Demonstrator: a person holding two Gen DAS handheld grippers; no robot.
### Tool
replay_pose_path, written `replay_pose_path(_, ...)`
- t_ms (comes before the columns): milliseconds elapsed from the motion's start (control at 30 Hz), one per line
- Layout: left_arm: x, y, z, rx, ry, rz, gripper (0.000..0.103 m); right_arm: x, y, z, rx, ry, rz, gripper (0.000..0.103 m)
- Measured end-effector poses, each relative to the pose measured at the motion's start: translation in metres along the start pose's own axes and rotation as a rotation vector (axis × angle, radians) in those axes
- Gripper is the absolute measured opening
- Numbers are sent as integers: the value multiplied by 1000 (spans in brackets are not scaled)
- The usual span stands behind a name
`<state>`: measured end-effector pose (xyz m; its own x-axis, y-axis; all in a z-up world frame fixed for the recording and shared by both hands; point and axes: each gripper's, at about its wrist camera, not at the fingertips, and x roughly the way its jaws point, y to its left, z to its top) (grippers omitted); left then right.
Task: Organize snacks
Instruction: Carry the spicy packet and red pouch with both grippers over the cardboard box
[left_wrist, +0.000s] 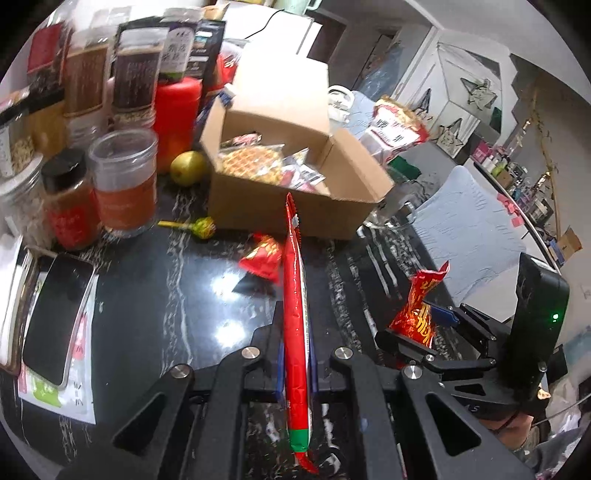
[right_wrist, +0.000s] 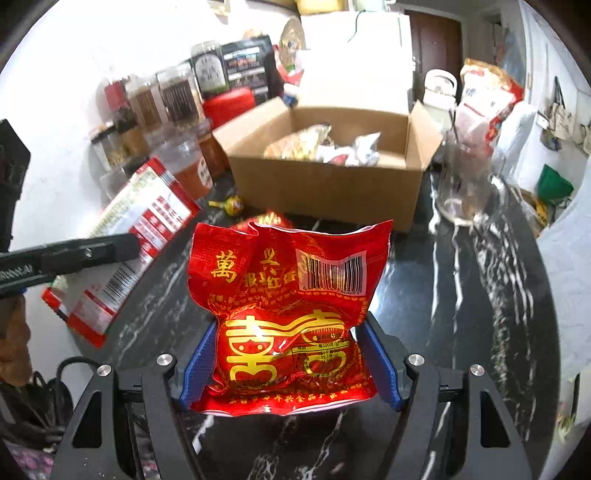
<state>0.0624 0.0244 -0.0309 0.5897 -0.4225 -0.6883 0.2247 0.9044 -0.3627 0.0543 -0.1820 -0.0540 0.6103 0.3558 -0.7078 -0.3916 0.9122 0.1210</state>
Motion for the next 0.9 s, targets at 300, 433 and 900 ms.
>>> replay_pose_path(300,-4,-27,36,49,-70,-37,10,-27,-2,40,-9,-116,55,73)
replay_pose_path(433,-2,-36,53,68,-91,-50,10,-30,-7,59,-10,-153,63,73)
replay_pose_path(900,18,-43,128,129,-158,-47,10,-16,-38,130,-39,-231,40,73)
